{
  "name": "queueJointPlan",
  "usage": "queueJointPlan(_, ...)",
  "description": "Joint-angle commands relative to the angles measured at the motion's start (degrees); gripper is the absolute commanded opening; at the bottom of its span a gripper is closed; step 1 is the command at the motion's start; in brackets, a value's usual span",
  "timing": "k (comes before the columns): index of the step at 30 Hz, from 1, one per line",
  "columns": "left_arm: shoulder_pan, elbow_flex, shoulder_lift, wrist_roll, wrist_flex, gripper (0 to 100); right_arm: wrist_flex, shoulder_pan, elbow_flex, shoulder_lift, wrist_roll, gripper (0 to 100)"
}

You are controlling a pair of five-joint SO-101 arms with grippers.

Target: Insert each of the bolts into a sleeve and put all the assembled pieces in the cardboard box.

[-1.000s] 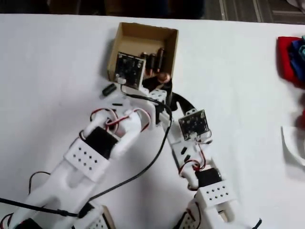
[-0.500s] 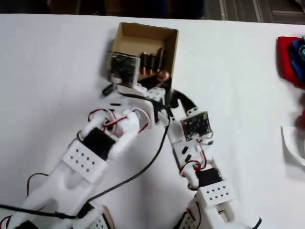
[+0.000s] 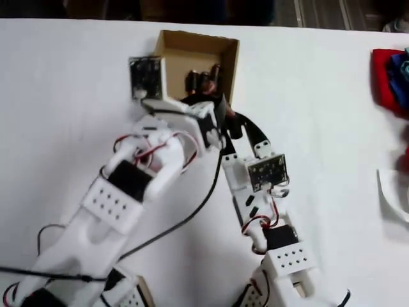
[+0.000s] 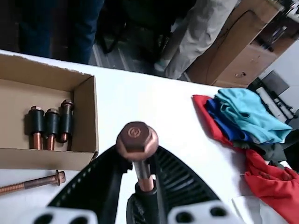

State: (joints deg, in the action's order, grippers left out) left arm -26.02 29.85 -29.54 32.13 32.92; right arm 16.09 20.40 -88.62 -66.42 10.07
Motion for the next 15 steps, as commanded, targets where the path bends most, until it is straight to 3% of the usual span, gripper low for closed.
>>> queueJointPlan(1, -0.35, -9.63, 8.97, -1.14, 7.21, 2, 3.12, -0.04, 1.32, -2.07, 0.00, 2.0)
queueJointPlan(7, -2.29, -24.57, 17.41, -6.86, 19.69, 2, 3.03, -0.04, 1.32, -2.07, 0.00, 2.0)
queueJointPlan(15, -1.76, -29.58, 17.93, -7.56, 28.92, 6, 2.95, -0.04, 1.05, -1.98, 0.00, 2.0)
